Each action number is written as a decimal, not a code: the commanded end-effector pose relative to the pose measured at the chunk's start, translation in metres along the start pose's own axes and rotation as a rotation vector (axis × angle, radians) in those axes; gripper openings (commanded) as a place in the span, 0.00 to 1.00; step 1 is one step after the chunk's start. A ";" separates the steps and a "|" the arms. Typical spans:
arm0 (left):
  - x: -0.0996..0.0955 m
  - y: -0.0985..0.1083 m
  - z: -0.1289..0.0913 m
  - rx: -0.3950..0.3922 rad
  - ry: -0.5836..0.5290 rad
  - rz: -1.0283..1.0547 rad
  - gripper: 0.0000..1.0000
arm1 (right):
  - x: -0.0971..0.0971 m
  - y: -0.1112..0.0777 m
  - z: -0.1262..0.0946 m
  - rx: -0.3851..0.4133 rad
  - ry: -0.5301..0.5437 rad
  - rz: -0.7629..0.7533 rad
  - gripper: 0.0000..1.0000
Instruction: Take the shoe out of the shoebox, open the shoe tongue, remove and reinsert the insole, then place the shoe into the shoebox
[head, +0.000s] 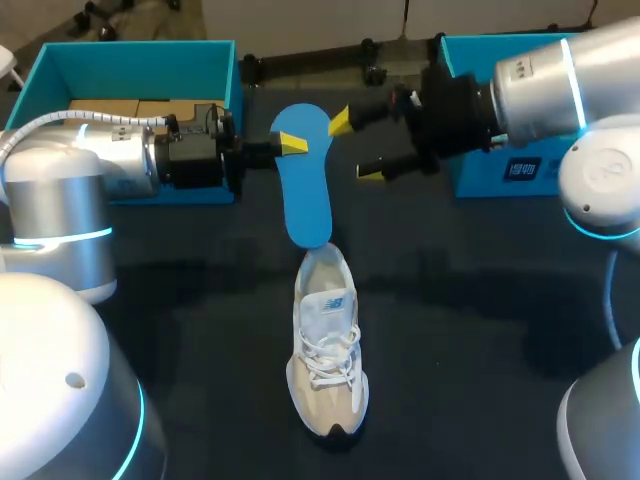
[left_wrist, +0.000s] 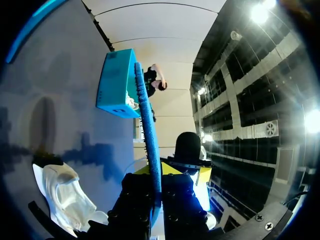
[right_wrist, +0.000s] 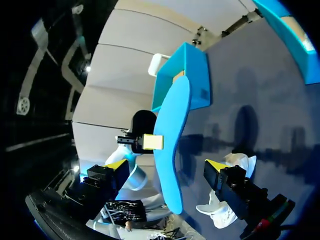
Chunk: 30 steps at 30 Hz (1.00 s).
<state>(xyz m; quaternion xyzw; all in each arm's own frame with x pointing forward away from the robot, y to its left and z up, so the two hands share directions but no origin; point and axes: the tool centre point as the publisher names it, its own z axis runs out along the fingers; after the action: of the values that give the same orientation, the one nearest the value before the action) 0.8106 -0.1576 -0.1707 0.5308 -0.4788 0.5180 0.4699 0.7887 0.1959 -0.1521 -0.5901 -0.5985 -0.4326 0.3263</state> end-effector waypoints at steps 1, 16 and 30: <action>0.000 0.001 0.000 0.000 -0.003 0.000 0.00 | -0.005 0.000 0.007 0.003 0.082 -0.006 1.00; 0.018 -0.018 -0.023 0.101 0.037 0.637 0.00 | -0.007 0.001 0.008 0.001 0.089 0.002 1.00; 0.007 -0.027 -0.021 0.058 -0.030 1.191 0.00 | -0.007 0.001 0.008 0.001 0.089 0.002 1.00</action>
<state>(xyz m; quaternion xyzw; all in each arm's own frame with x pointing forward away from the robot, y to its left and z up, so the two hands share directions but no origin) 0.8347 -0.1332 -0.1625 0.3156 -0.6297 0.6782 0.2097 0.7911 0.1975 -0.1606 -0.5697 -0.5831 -0.4579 0.3547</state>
